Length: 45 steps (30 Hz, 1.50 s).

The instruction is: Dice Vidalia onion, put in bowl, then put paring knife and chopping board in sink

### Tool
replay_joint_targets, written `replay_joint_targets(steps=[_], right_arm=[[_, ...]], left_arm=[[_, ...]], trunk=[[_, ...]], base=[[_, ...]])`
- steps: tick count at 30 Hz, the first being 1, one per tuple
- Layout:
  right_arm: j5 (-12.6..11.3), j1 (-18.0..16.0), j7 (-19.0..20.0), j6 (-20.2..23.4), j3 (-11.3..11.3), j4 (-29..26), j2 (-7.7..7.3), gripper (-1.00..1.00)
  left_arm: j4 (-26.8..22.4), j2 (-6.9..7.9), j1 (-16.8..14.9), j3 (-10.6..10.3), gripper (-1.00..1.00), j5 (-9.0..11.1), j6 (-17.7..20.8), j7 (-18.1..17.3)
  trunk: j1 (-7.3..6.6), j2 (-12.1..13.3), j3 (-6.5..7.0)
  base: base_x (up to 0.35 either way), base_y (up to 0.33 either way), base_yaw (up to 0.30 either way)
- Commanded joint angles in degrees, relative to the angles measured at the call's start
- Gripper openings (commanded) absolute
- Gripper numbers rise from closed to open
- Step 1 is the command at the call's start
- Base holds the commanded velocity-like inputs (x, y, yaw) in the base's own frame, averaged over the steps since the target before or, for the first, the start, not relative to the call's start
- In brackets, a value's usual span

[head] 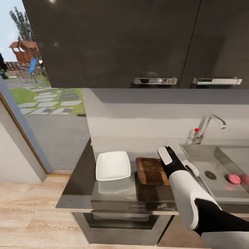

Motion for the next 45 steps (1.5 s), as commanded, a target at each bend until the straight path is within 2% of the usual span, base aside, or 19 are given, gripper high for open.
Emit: replay_joint_targets(steps=[1,9,42,43,45], right_arm=[[0.0,-0.1,0.2,0.6,-0.2,0.1,0.04,-1.0],[0.1,0.0,2.4,-3.3,-0.2,2.9,0.01,-1.0],[0.1,0.0,2.5,-3.5,-0.3,3.0,-0.08,-1.0],[0.1,0.0,2.5,-3.5,-0.3,3.0,-0.08,1.0],[0.1,0.0,2.5,-3.5,-0.3,2.9,-0.07,1.0]], left_arm=[[-0.1,0.01,0.0,-0.1,1.0,-0.2,-0.1,0.1],[-0.1,0.01,0.0,-0.1,1.0,-0.2,-0.1,0.1],[-0.1,0.01,0.0,-0.1,1.0,-0.2,0.0,0.1],[-0.1,0.01,0.0,-0.1,1.0,-0.2,0.0,0.1],[0.0,0.01,0.0,-0.1,1.0,-0.2,0.0,0.1]], trunk=[[0.04,-0.1,-0.11],[0.04,-0.1,-0.11],[0.04,-0.1,-0.33],[0.04,-0.1,-0.35],[0.04,-0.1,-0.4]], base=[[0.027,0.012,0.0],[0.005,0.002,0.0],[0.027,0.0,0.0],[0.0,0.0,0.0],[0.0,0.0,0.0]])
